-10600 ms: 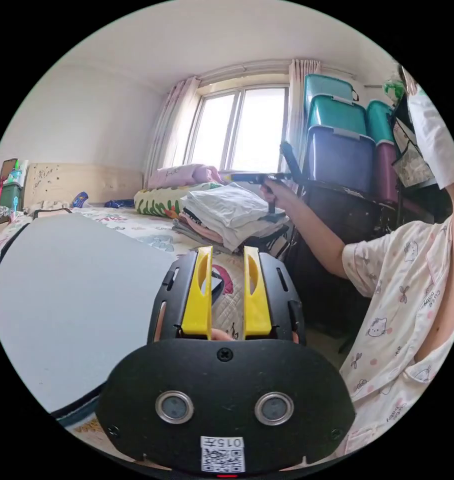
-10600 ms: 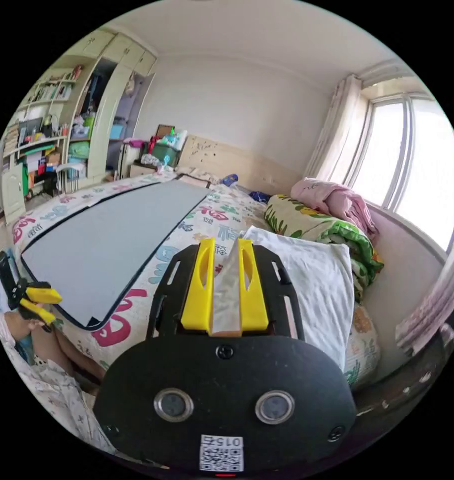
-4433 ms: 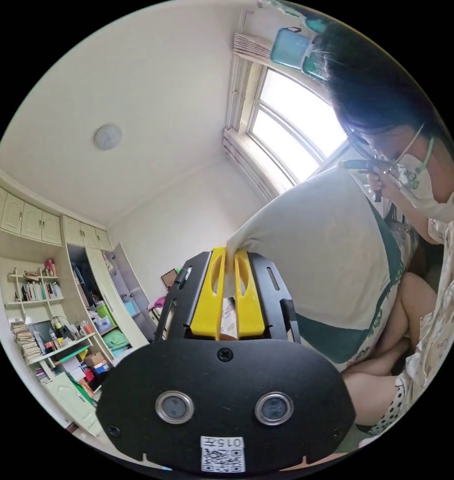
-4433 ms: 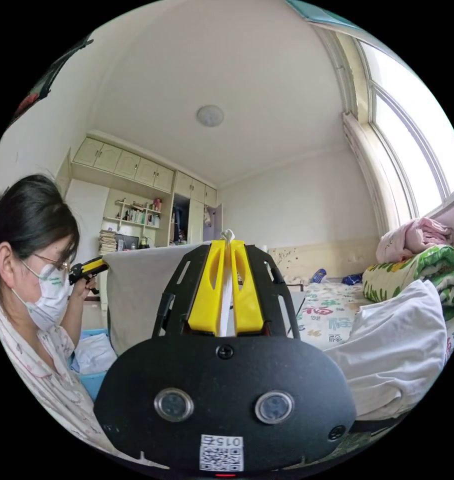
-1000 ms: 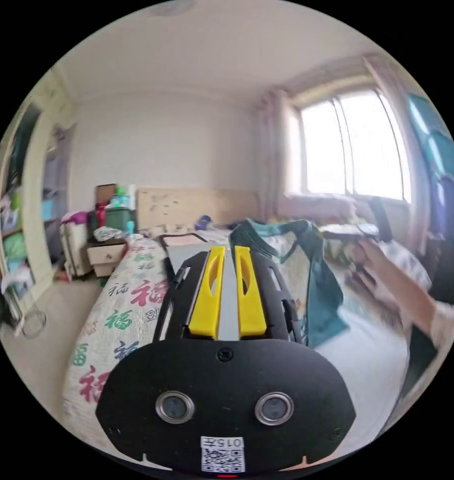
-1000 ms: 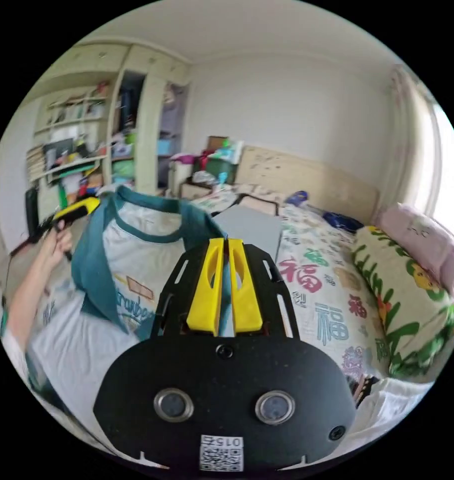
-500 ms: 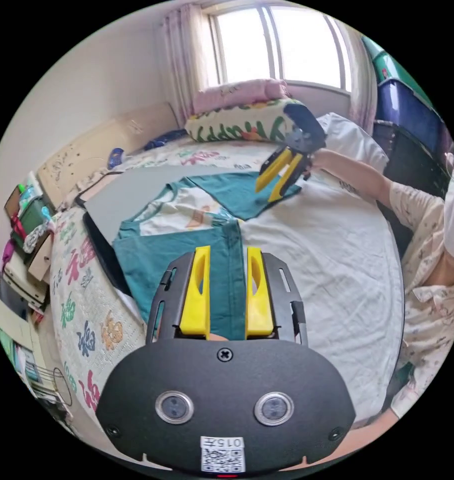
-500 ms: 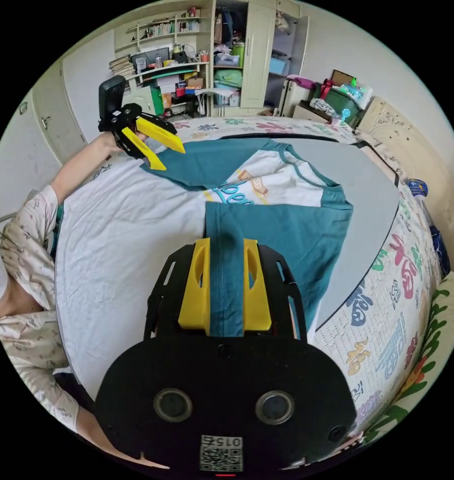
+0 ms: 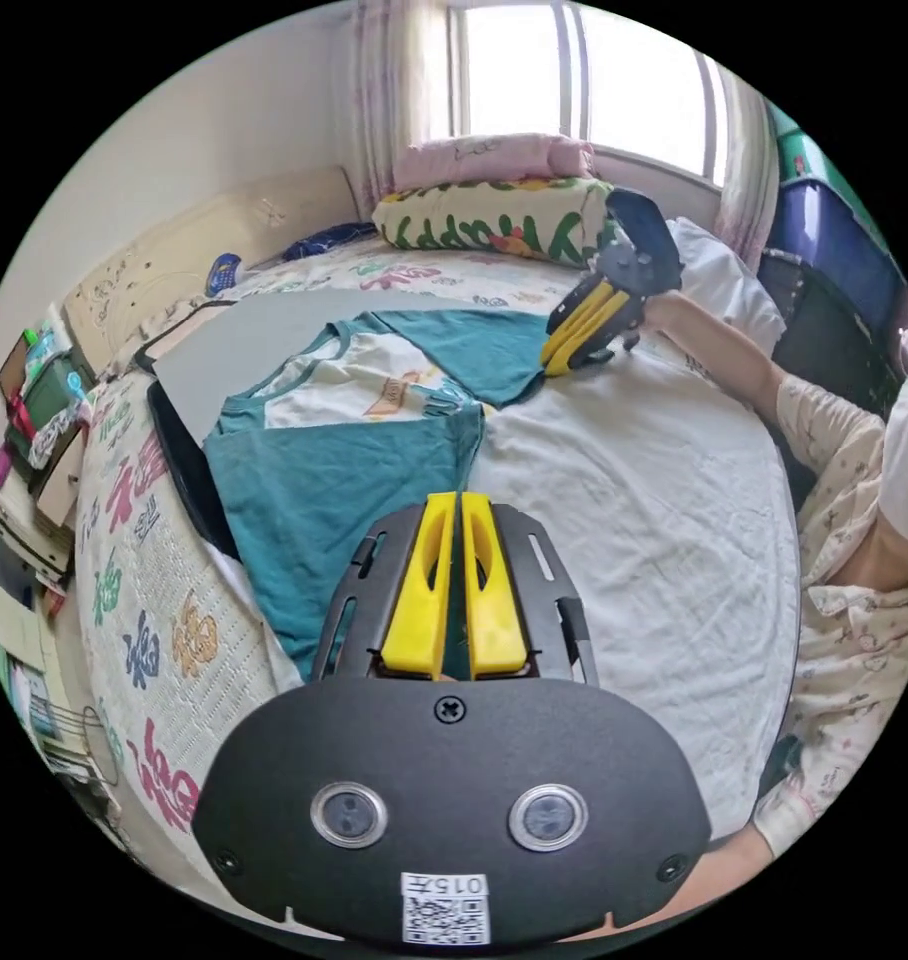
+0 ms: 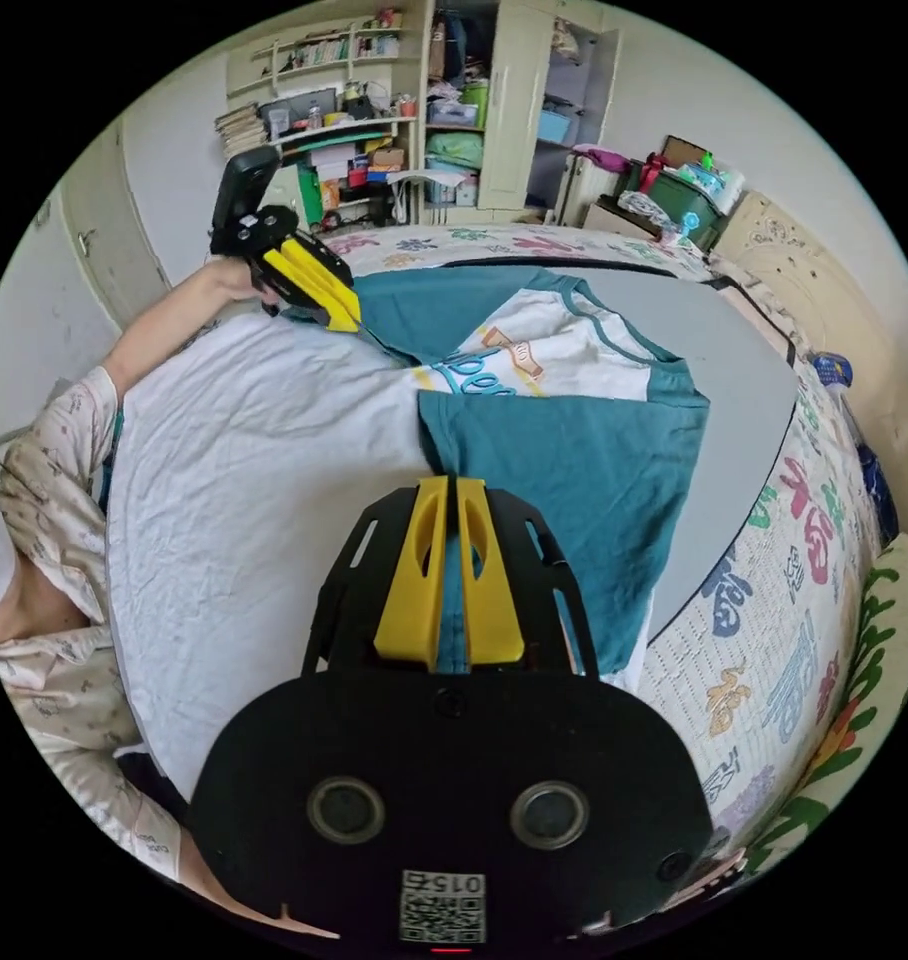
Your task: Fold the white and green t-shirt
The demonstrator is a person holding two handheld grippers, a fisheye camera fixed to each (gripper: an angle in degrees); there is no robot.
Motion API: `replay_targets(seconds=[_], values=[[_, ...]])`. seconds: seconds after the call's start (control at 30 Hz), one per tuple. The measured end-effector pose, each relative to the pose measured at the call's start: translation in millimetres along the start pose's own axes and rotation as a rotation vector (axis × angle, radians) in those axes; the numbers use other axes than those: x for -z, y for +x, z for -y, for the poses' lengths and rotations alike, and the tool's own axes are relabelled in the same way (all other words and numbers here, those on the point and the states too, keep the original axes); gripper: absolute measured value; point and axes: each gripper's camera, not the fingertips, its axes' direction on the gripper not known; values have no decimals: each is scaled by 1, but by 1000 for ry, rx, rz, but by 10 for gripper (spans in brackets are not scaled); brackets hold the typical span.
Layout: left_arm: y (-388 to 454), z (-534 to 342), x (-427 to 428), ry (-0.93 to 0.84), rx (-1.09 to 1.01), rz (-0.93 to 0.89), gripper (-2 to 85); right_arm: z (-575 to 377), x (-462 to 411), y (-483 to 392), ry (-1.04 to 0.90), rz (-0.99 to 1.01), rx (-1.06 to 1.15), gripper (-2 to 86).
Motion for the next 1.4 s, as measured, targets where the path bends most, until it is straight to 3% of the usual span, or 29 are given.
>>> replay_targets(seconds=[0.1, 0.17, 0.23, 0.3, 0.37, 0.47, 0.63, 0.8, 1.0, 1.1, 1.4], values=[[-48, -16, 54, 197, 200, 119, 10, -11, 90, 71, 177, -63, -209, 1], [-86, -40, 89, 317, 405, 292, 18, -37, 154, 135, 304, -267, -448, 4], [-130, -89, 125, 424, 702, 502, 51, -94, 217, 211, 377, -504, -824, 14], [-149, -124, 142, 435, 854, 524, 83, -133, 253, 227, 451, -471, -974, 23], [-153, -151, 156, 472, 898, 447, 100, -147, 281, 208, 538, -396, -906, 46], [-134, -179, 175, 513, 842, 254, 109, -132, 310, 158, 507, -277, -770, 58], [-39, -223, 209, 513, 603, 12, 108, -134, 358, 2, 479, 70, -429, 73], [46, -297, 228, 476, 550, 97, 112, -213, 409, -114, 436, 182, -283, 92], [86, -385, 240, 540, 663, 150, 127, -358, 467, -153, 500, 86, -527, 97], [86, -406, 243, 555, 682, 174, 130, -407, 475, -148, 486, 144, -650, 101], [49, -440, 242, 568, 679, 71, 123, -453, 522, -160, 587, 240, -656, 101]])
